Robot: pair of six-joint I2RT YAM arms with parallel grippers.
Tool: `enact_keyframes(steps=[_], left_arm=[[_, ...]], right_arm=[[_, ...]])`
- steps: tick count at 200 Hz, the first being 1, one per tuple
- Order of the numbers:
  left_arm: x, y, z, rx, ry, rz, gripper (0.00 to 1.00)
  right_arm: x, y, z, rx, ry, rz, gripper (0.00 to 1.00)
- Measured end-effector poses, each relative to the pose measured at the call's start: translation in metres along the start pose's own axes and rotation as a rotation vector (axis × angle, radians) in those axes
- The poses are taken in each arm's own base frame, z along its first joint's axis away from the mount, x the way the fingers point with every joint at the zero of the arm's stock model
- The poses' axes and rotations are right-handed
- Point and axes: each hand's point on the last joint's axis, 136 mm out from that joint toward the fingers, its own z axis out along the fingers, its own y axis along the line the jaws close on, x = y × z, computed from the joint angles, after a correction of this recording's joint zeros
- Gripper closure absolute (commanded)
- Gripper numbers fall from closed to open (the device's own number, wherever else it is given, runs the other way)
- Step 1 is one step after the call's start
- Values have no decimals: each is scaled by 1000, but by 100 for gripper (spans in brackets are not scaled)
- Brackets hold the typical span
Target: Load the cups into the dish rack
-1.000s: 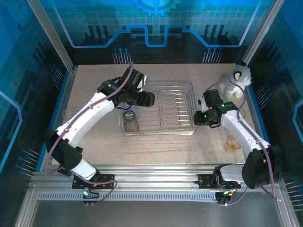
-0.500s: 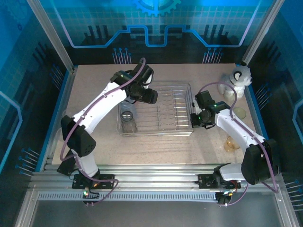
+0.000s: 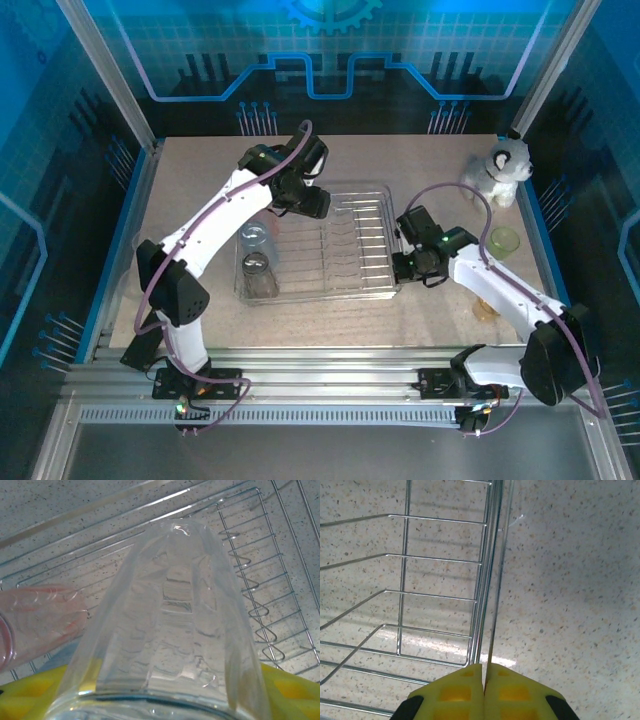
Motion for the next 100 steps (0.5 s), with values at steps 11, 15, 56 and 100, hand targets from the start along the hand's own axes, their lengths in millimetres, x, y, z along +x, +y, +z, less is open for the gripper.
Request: enact_keyframes(steps=[11,15,56,100], left_arm=[[0,1,2,-11,6,1,68],[0,2,2,-17,10,1,68],[8,9,20,-73,85,11,67],[19,16,28,-118,140,21,65]], right_arm=[[4,1,-1,2,0,11,100],[6,2,-1,1,-2,17,100],[22,-3,-8,9,-21,81,100],[38,-14,-16,44,-14,124,65]])
